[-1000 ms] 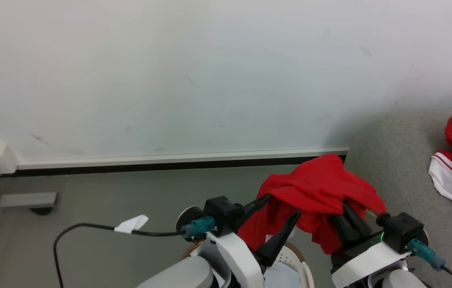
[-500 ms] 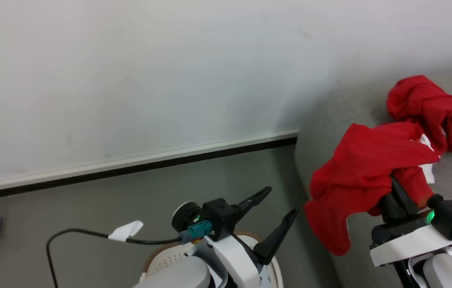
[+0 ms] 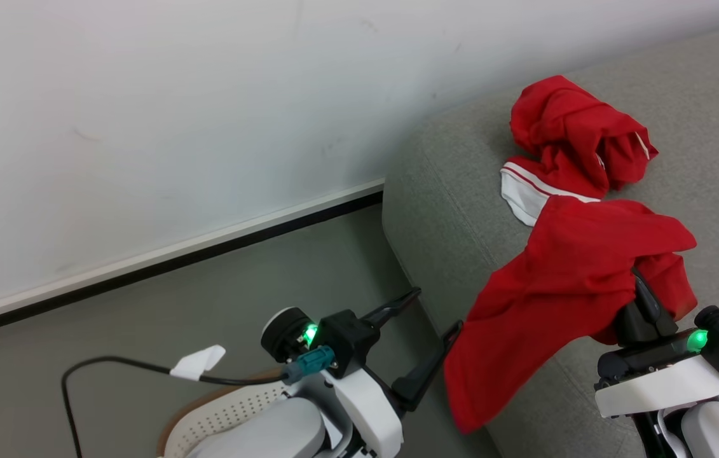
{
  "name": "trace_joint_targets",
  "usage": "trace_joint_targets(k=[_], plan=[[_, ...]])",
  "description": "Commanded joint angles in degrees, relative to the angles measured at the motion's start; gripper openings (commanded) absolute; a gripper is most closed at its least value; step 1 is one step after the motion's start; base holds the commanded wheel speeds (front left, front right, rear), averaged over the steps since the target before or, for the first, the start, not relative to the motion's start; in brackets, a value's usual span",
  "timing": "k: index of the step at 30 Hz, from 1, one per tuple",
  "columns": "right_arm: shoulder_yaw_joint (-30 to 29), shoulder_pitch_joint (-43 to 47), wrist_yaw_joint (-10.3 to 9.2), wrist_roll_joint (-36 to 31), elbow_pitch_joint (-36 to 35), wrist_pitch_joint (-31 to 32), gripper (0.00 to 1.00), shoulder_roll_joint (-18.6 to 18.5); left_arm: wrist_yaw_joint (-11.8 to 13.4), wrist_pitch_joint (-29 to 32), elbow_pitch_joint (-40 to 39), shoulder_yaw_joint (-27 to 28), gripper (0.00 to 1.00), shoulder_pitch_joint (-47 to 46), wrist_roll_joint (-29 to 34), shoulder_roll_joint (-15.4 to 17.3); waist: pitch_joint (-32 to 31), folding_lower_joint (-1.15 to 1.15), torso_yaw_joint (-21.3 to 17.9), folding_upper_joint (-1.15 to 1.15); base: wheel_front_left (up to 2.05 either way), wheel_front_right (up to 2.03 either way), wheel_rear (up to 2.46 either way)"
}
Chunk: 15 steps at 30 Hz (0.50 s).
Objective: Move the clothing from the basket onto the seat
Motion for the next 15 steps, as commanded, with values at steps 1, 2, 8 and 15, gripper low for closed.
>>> trace_joint_targets(k=[1,2,8,15], plan=[[-0.4,0.1,-0.15,0.3,-0.6,0.0,0.0,0.2,0.0,-0.3,0.3,0.1,1.0,-0.6,0.6,0.2,0.7,0.0,-0.9,0.0,0.0,0.0,0.0],[-0.7,0.1,-0.15,0.4,-0.8,0.0,0.0,0.2,0.0,-0.3,0.5,0.1,1.0,-0.7,0.6,0.2,0.9,0.0,-1.1,0.0,0.0,0.0,0.0],[-2.3,-1.2,-0.15,0.8,-2.2,0.0,0.0,-0.1,-0.1,-0.1,0.8,0.0,1.0,-1.5,0.6,0.1,2.2,0.0,-1.6,0.0,0.0,0.0,0.0],[-8.5,-5.7,-0.15,-0.3,-4.6,0.0,0.0,-2.1,-0.3,1.3,0.2,-0.3,1.0,-3.6,1.1,0.6,6.7,0.0,-0.5,0.0,0.0,0.0,0.0]])
